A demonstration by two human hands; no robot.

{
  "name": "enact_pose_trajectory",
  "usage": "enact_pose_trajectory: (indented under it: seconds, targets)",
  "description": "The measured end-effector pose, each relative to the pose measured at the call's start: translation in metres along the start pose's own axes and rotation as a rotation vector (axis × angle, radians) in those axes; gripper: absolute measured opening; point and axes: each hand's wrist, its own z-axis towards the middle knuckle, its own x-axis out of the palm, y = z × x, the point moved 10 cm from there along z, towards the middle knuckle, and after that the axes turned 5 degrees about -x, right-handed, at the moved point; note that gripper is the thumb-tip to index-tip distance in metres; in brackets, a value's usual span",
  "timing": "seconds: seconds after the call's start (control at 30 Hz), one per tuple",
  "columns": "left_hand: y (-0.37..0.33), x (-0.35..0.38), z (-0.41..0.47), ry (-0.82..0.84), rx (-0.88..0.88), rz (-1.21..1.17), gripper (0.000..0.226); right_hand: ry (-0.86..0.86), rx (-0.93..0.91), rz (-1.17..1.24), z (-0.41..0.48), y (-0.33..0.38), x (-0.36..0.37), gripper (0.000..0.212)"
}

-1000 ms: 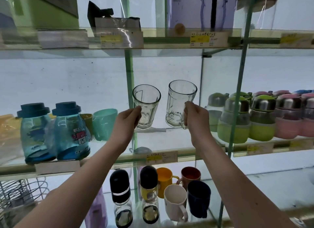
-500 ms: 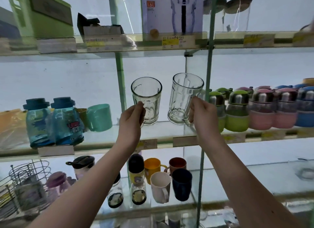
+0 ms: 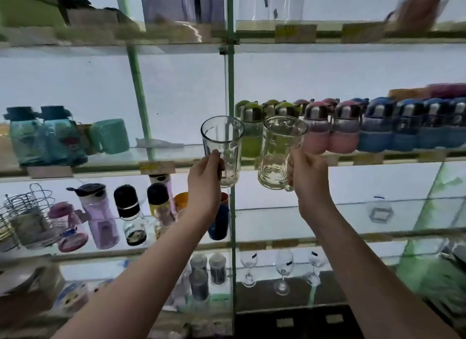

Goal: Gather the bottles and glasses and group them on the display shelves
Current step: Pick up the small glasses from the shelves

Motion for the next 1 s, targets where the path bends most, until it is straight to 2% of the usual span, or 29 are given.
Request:
enact_pose_trajectory:
  seconds: [0.2,0.5,0.87,1.0]
  targets:
    - [0.027,0.044,-0.047,0.043,-0.079,0.066,0.039,-0.030,0.072,-0.086,-0.022,-0.030,-0.060,0.030]
    - [0.092,0.074,-0.063,0.098,-0.216,0.019,0.039,-0.087,0.198,-0.153,-0.039,-0.093,-0.094,0.041]
    - [0.200,0.088,-0.031,0.095,-0.481,0.044,0.031,-0.131,0.443,-0.133,-0.035,-0.196,-0.072,0.033]
    - [0.234,0.094,-0.014,0.094,-0.539,0.055,0.030,-0.156,0.474,-0.148,-0.025,-0.230,-0.062,0.034]
